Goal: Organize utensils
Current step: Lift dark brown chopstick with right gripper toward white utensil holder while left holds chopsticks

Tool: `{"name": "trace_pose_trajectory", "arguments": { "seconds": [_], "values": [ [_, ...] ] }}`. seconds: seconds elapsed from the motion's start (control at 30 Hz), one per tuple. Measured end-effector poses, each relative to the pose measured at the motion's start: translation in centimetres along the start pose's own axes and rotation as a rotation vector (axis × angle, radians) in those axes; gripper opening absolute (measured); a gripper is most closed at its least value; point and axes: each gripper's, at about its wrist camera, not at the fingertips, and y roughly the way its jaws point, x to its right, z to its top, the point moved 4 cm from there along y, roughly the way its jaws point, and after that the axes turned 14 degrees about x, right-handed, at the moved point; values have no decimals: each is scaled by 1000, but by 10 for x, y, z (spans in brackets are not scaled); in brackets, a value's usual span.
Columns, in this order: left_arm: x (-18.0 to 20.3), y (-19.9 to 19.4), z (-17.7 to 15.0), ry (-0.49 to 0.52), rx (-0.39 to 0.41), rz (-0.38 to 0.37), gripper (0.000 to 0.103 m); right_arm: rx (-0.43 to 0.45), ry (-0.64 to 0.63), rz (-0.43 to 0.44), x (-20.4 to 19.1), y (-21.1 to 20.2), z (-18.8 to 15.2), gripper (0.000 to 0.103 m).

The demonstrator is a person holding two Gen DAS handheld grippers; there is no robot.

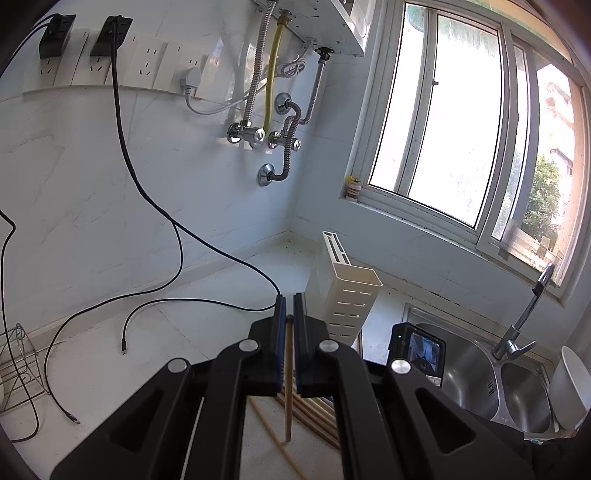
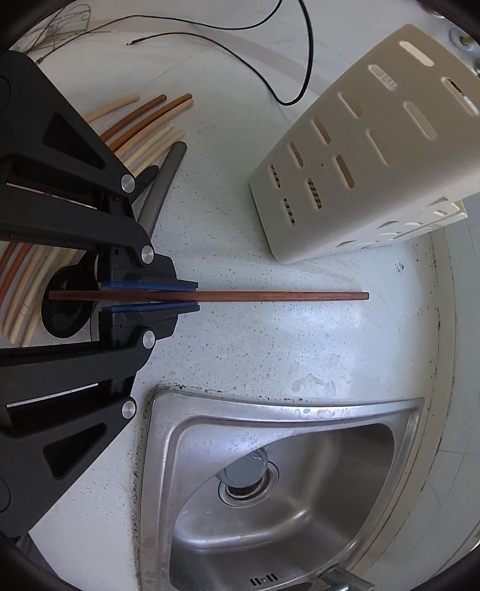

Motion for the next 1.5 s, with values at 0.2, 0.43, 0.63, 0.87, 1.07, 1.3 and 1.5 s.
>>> {"name": "trace_pose_trajectory", "arguments": {
  "seconds": [0.2,0.43,0.63,0.87,1.07,1.3,1.5],
  "values": [
    [-1,-2,3,11,6,4,3,47,73,181,15,-32,12,5],
    [8,0,4,28,2,-10,3,100,130,272,36,-66,28,5],
    [22,2,5,52,-3,-35,3,215,116,325,50,-95,42,5],
    [36,-2,5,70,-5,-61,3,352,40,330,53,-121,57,5],
    [46,-3,8,89,11,-83,3,452,-38,327,56,-146,64,5],
    [58,2,22,106,59,-64,3,540,-95,347,65,-171,86,5],
    [70,5,32,127,83,-33,3,574,-89,389,72,-178,105,5]
  ]
}}
